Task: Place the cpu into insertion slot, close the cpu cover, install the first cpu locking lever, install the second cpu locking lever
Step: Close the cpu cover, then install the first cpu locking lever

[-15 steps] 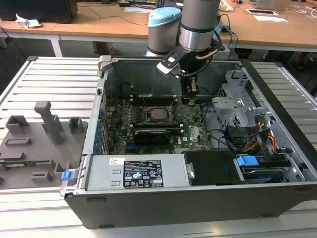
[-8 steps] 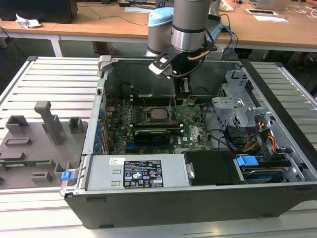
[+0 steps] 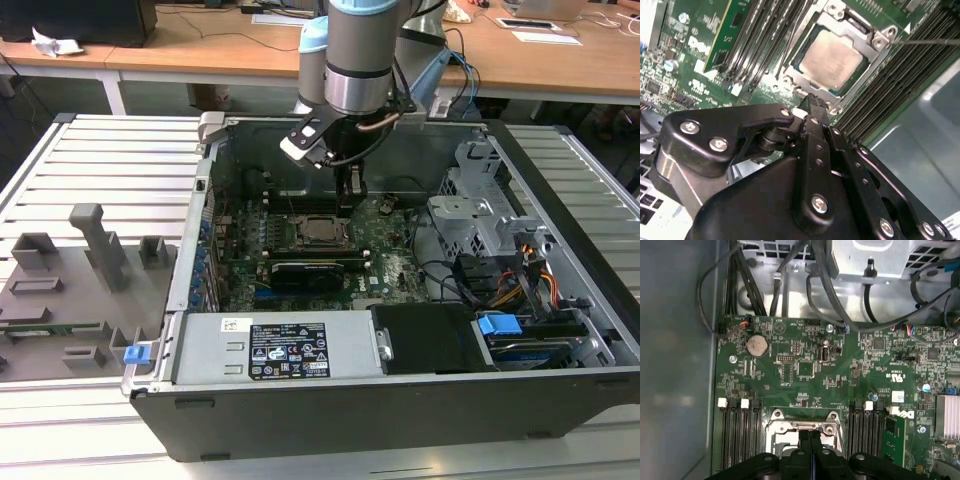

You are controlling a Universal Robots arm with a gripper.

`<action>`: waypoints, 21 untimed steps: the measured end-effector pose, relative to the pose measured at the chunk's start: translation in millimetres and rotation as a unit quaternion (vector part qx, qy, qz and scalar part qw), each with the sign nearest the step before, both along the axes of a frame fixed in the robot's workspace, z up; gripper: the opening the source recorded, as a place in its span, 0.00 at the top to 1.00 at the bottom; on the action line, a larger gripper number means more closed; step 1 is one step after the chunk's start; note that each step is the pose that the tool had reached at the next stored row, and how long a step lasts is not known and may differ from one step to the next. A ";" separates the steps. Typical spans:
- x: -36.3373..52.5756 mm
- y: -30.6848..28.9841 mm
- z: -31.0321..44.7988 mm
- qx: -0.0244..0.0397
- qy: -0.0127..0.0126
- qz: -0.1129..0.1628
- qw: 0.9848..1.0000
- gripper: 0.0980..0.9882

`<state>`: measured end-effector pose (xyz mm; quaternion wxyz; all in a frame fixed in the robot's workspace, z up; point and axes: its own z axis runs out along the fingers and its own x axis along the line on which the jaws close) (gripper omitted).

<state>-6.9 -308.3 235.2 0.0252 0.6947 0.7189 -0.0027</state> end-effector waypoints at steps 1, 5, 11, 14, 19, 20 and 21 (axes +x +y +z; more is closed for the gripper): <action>-3.5 0.0 -0.8 0.000 0.000 0.000 1.000 0.99; -14.8 0.5 -2.8 0.000 0.000 0.000 1.000 0.99; -23.0 0.6 -2.8 0.000 0.000 0.000 1.000 0.99; -27.3 0.6 -2.8 0.000 0.000 0.000 1.000 0.99; -34.1 0.6 -2.9 0.000 0.000 0.000 1.000 0.99; -34.1 0.5 -2.7 0.000 0.000 0.000 1.000 0.99; -34.1 0.6 -2.1 0.000 0.000 0.000 1.000 0.99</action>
